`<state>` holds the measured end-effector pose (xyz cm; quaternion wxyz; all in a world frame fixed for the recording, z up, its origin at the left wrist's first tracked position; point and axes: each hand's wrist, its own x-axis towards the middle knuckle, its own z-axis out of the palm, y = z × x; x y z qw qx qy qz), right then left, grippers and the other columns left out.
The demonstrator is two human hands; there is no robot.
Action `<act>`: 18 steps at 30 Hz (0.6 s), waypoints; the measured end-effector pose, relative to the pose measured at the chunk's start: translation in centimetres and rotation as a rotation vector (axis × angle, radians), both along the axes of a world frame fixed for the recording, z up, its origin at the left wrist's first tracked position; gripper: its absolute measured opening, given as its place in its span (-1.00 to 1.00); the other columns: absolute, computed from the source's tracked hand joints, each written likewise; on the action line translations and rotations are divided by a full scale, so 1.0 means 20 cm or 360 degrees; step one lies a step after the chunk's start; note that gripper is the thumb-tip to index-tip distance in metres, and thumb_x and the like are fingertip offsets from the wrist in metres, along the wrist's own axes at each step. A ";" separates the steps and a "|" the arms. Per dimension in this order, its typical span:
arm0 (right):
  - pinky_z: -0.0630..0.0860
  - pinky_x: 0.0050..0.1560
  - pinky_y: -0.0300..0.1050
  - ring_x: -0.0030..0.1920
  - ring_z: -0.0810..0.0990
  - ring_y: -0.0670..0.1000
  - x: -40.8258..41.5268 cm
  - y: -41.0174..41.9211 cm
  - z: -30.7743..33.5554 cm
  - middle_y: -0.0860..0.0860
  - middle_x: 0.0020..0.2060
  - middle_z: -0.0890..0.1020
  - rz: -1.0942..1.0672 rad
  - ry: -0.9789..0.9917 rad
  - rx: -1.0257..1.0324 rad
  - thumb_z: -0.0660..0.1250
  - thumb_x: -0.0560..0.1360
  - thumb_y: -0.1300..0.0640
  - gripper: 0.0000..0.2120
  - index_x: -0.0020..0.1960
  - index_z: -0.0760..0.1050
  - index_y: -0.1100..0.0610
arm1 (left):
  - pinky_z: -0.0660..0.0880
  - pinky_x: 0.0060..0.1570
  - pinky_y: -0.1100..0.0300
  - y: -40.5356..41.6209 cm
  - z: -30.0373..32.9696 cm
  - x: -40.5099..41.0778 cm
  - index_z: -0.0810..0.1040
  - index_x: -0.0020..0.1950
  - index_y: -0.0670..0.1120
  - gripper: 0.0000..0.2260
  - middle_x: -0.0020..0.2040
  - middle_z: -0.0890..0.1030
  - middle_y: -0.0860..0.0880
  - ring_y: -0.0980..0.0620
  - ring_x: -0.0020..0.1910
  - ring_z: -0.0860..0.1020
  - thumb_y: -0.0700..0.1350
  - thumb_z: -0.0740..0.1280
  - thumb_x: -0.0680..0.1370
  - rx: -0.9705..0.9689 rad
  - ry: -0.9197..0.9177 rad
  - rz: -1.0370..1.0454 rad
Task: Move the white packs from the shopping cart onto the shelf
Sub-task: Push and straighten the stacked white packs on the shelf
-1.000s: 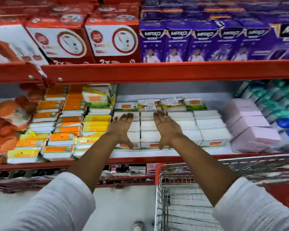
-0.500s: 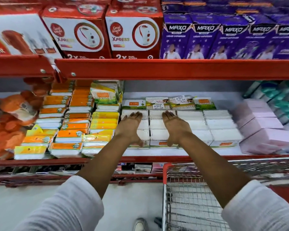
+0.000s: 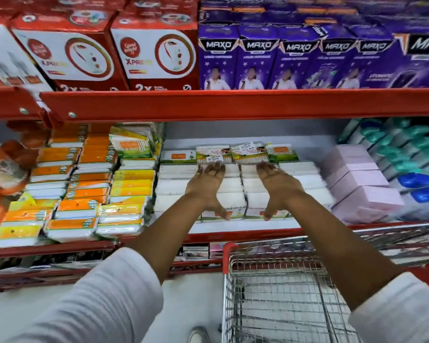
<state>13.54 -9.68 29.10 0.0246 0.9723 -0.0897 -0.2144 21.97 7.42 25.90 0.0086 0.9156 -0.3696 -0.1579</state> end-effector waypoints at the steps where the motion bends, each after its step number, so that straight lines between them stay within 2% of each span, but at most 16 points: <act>1: 0.11 0.53 -0.05 0.57 -0.07 0.06 -0.01 -0.03 0.00 0.08 0.58 -0.13 -0.0021 0.0021 -0.0018 0.62 0.18 -0.09 0.32 0.56 -0.25 0.21 | -0.08 0.51 0.07 -0.04 0.00 0.00 -0.21 0.57 -0.14 0.24 0.59 -0.15 -0.09 -0.04 0.56 -0.13 0.31 0.51 0.22 -0.0006 0.0015 -0.0003; 7: 0.41 0.36 0.00 0.51 0.20 0.07 -0.03 -0.08 -0.03 0.05 0.57 0.06 -0.0057 0.0013 -0.0031 0.63 0.19 0.02 0.25 0.57 -0.16 0.16 | 0.18 0.44 0.12 -0.10 -0.03 -0.03 -0.11 0.58 -0.09 0.16 0.59 -0.04 -0.03 -0.01 0.56 0.00 0.23 0.55 0.24 -0.0019 0.0056 0.0076; 18: 0.50 0.21 -0.03 0.42 0.36 0.06 -0.01 -0.11 -0.02 0.02 0.50 0.26 0.0016 -0.0018 -0.0074 0.62 0.18 -0.03 0.16 0.55 -0.01 0.13 | 0.26 0.41 0.08 -0.11 -0.03 -0.06 -0.08 0.58 -0.03 0.14 0.59 -0.02 0.02 0.01 0.55 0.03 0.22 0.55 0.24 -0.0001 0.0021 0.0155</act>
